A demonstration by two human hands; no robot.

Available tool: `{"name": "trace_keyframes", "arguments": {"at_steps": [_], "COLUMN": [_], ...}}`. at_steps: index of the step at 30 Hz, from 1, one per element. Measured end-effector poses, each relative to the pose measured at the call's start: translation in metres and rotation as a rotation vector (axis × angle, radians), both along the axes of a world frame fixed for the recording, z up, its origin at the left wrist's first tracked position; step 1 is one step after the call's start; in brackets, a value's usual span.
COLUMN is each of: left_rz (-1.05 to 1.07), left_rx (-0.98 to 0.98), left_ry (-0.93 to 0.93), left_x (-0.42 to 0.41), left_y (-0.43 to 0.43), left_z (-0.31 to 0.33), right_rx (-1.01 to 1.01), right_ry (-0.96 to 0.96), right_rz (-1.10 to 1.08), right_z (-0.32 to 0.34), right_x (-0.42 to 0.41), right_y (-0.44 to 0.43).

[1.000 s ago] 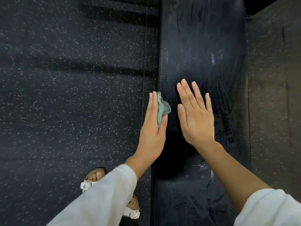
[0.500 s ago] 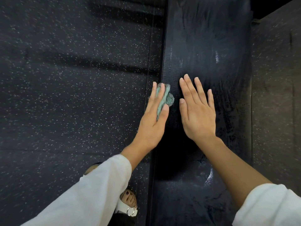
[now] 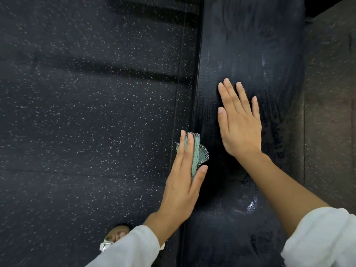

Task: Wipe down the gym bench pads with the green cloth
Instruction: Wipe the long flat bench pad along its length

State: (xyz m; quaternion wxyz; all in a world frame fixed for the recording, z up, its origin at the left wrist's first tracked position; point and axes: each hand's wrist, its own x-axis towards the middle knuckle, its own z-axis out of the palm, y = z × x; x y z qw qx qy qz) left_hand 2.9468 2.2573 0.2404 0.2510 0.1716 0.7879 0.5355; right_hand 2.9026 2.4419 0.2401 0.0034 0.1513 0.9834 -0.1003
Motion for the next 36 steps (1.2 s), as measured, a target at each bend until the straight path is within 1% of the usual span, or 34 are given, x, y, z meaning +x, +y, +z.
{"name": "trace_keyframes", "arguments": {"at_steps": [3,11,15,20,26,29,36], "left_rz": [0.011,0.069,0.073,0.062,0.016,0.027,0.006], "left_rx": [0.015,0.099,0.098,0.109,0.093,0.111,0.086], "left_ry": [-0.005,-0.124,-0.130,-0.098,-0.081,-0.079,-0.116], "left_x": [-0.012,-0.085,-0.103,-0.089,-0.044,-0.023,0.013], "left_y": [0.007,0.043,0.051,0.044,0.020,0.008,-0.013], "left_z": [-0.002,-0.009,-0.011,-0.010,-0.009,-0.009,-0.003], "right_rx": [-0.004,0.004,0.006,0.001,-0.032,-0.042,-0.052], "right_ry": [0.002,0.010,0.014,0.006,0.007,0.005,-0.056], "right_rz": [0.000,-0.004,-0.008,-0.012,-0.061,-0.078,-0.032], "right_z": [0.000,0.000,0.000,0.000,0.002,0.003,0.008], "right_x": [0.000,0.000,0.000,0.000,0.009,0.034,0.111], "right_y": [-0.001,0.000,-0.001,-0.003,-0.013,-0.030,-0.062]}}
